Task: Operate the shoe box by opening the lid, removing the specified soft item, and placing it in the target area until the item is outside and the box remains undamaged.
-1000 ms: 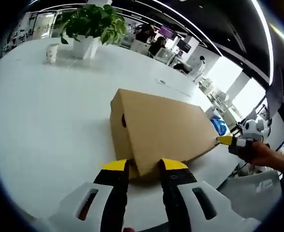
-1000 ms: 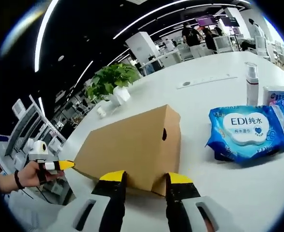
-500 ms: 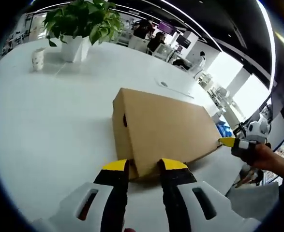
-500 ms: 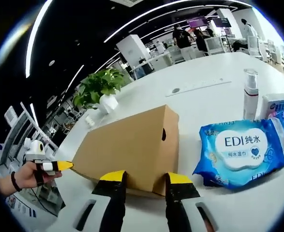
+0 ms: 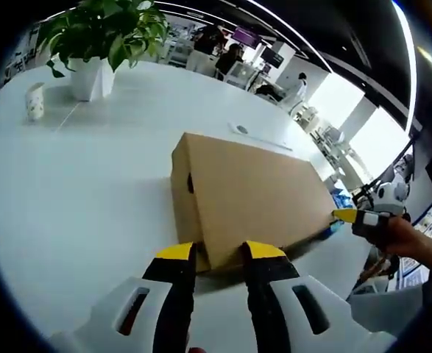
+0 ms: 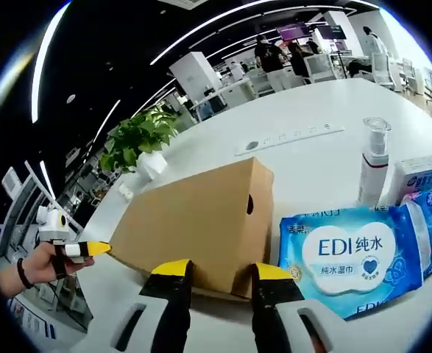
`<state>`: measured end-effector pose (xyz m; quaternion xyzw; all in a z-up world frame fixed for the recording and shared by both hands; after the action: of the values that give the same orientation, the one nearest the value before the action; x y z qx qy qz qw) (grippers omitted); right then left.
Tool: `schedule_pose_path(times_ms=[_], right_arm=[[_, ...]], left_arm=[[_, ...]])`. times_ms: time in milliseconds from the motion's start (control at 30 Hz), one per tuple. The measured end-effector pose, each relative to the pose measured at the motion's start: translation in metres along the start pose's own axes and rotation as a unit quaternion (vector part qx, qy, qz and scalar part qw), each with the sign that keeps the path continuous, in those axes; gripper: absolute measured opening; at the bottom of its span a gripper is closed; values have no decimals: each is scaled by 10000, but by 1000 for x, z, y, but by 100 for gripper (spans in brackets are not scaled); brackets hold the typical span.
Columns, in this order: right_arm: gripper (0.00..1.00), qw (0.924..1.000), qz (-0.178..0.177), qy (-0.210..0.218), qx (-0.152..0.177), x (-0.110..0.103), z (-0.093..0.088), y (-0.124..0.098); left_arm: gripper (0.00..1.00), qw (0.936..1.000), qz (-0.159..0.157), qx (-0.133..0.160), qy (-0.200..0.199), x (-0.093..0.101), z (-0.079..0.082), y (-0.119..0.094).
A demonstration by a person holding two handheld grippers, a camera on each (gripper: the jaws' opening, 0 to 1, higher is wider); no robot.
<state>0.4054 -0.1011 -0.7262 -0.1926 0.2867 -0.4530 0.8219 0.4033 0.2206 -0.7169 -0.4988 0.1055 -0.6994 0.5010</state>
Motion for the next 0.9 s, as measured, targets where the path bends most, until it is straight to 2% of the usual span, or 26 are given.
schedule_pose_path(times_ms=[233, 333, 400, 500, 633, 900], right_arm=[[29, 9999, 99, -101, -1, 1, 1, -2], [32, 9993, 318, -50, 196, 3, 1, -10], [39, 9991, 325, -54, 259, 7, -1, -21], [39, 9992, 136, -272, 261, 23, -11, -48], [39, 9989, -201, -42, 417, 47, -23, -84], [40, 9963, -628, 33, 582, 70, -44, -144]], left_arm=[[25, 10000, 64, 37, -45, 1, -1, -2], [25, 9998, 40, 135, -111, 0, -5, -7], [27, 9997, 33, 259, -23, 1, -7, -14], [27, 9993, 56, 363, 75, 0, -11, -25], [31, 9990, 76, 322, 300, 1, -22, -39], [36, 9970, 31, 275, 728, 18, -47, -62]])
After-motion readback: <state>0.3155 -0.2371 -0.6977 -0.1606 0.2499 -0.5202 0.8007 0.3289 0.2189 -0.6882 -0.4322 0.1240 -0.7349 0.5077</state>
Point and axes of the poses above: the point that each gripper's makers call its tool centre point, and the gripper's own axes: y roughly forward along the fingers, x roughly to its right, z roughly out of its top, the point moved 7 cm from there along -y, roughly backward along the fingers, and after that the axes turned 15 degrees about -y, right-handed, at the moved point
